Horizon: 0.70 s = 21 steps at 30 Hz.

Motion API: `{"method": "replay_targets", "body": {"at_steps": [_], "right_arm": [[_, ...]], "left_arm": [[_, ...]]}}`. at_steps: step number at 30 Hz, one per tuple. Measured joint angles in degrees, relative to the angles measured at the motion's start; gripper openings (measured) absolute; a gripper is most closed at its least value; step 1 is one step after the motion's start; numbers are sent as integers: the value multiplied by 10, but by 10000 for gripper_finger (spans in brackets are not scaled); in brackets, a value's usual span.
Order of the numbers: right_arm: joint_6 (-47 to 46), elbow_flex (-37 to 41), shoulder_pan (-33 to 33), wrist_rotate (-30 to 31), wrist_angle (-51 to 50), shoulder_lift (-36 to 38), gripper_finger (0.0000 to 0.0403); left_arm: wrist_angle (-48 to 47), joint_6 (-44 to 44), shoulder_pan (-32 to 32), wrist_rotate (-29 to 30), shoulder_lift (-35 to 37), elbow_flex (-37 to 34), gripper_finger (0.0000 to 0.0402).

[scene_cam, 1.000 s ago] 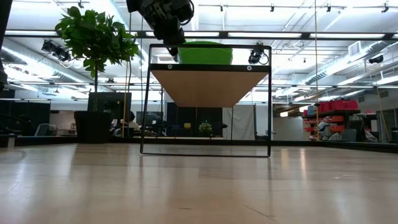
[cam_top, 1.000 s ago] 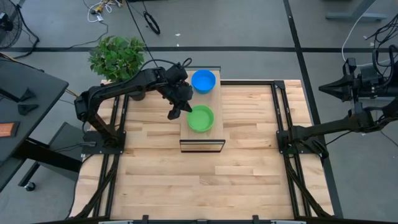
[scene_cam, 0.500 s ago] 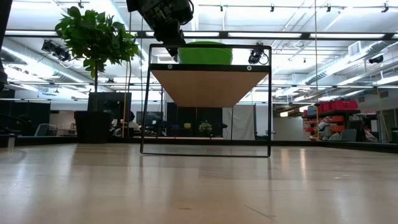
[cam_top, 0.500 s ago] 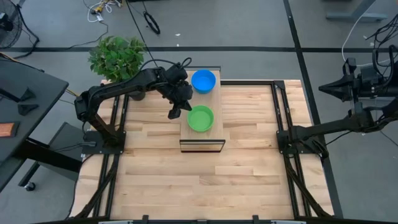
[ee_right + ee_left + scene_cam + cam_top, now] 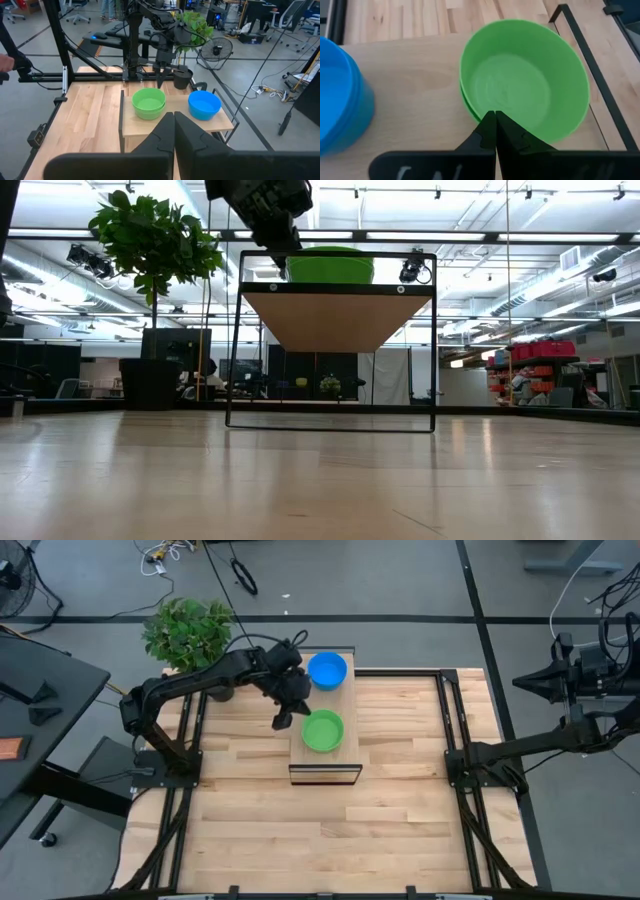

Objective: Pick & Place Mini bowls
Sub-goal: Stack the green bowl on the green bowl on the shelf

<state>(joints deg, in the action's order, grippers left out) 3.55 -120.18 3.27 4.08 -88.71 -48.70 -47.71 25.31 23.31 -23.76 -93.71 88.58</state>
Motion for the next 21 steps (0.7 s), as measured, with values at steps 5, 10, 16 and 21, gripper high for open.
{"method": "replay_targets", "body": {"at_steps": [5, 10, 16, 21], "right_arm": [[0, 0, 0, 0, 0, 0, 6], [0, 0, 0, 0, 0, 0, 6], [0, 0, 0, 0, 0, 0, 6], [0, 0, 0, 0, 0, 0, 6]], "left_arm": [[36, 4, 0, -20, 0, 0, 0], [86, -7, 6, -52, -2, 0, 0], [101, -18, 8, -70, -21, 0, 0], [100, -22, 8, -76, -37, 0, 0]]}}
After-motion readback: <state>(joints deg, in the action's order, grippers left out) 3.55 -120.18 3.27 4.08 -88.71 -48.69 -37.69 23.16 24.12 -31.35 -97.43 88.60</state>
